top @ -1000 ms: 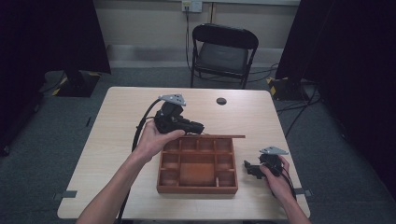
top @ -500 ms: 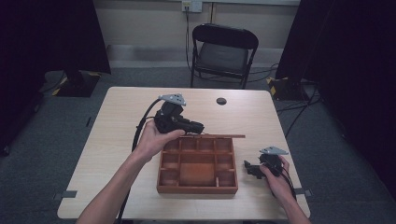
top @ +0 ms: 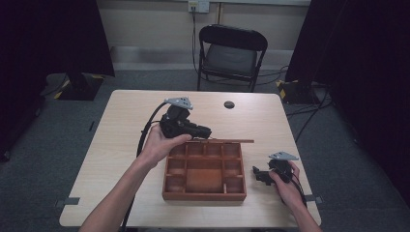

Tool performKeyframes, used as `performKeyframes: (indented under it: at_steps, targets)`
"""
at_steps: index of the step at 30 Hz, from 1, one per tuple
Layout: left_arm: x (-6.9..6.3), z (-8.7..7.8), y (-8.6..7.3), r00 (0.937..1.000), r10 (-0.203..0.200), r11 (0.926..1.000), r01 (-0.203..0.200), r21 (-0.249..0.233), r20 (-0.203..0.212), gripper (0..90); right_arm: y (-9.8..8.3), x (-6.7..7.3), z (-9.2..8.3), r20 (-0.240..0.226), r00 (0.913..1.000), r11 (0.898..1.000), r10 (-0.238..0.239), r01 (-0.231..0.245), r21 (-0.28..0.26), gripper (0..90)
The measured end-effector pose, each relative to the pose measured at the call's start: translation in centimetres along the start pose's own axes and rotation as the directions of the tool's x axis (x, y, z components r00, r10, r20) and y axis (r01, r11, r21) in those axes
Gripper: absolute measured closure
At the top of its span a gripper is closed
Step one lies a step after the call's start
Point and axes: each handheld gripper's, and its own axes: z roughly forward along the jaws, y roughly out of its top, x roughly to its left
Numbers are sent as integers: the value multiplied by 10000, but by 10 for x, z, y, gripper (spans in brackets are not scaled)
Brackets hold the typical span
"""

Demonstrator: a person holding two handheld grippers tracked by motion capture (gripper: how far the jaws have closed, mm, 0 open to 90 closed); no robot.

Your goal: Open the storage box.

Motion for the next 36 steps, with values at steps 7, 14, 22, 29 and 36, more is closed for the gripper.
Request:
performKeyframes:
  at_steps: [7,14,22,29,36]
  targets:
    - [1,0,0,10000,-54,10000,54,-33,6,834,0,0,0,0,10000,10000,-5,5,-4,120]
    - [0,0,0,10000,-24,10000,24,-12,6,834,0,0,0,-2,10000,10000,-6,6,-5,120]
    - [0,0,0,10000,-53,10000,53,-5,-1,834,0,0,0,0,10000,10000,-5,5,-3,120]
    - [0,0,0,10000,-24,10000,24,20,4,834,0,0,0,-1,10000,10000,-5,5,-5,120]
    - [0,0,0,10000,-16,10000,16,16,3,834,0,0,0,-2,10000,10000,-6,6,-4,120]
